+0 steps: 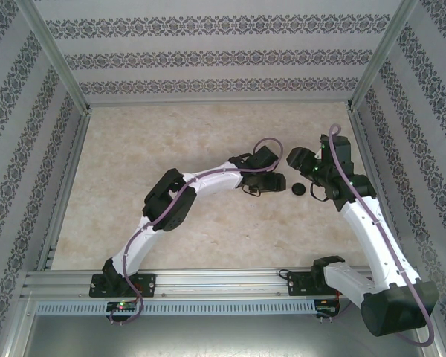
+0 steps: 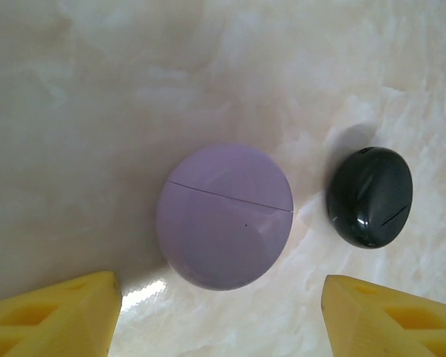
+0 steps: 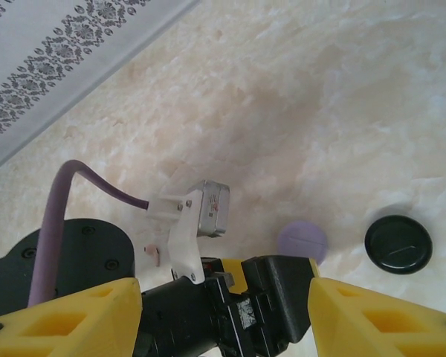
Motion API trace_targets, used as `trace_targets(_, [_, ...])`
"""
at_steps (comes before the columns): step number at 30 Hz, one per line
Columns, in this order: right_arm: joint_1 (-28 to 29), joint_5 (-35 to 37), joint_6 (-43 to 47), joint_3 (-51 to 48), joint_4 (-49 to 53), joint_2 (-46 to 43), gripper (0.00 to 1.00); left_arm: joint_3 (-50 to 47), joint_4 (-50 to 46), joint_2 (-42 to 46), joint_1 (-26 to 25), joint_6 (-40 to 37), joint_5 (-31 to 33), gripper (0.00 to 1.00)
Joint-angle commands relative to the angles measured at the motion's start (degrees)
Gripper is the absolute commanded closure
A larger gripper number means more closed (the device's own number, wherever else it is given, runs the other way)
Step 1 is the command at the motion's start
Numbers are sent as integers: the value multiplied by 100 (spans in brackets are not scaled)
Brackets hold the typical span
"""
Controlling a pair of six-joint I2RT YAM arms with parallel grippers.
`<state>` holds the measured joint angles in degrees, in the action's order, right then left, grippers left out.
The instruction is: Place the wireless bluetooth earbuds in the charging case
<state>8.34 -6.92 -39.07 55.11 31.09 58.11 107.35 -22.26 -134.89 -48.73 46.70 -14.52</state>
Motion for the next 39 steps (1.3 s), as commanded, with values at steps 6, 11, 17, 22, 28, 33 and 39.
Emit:
trace_targets(6, [-61, -5, 86, 251, 160, -160, 38, -1330, 95, 1796, -11, -728, 1086, 27])
trace_targets(11, [156, -187, 130, 97, 142, -39, 38, -2258, 185, 3076, 61, -1069, 1897, 23])
trace_targets(17, [1435, 311, -87, -94, 29, 440, 37, -3253, 213, 4350, 599, -1267, 2401, 19])
trace_targets(22, [2789, 947, -527, -51, -167, 1118, 36, -4090, 365, 5461, 1499, -1306, 2383, 11])
trace_targets(28, [4121, 1516, -907, 668, -232, 2473, 33, -4879, 521, 6721, 2743, -1404, 2217, 1])
trace_targets(33, [4767, 1593, -1071, 1673, -48, 3710, 26, -5185, 753, 7318, 3600, -1349, 2044, 1])
trace_targets(39, [5259, 1502, -1214, 3084, 401, 5105, 26, -5312, 965, 7514, 4636, -764, 1520, 1])
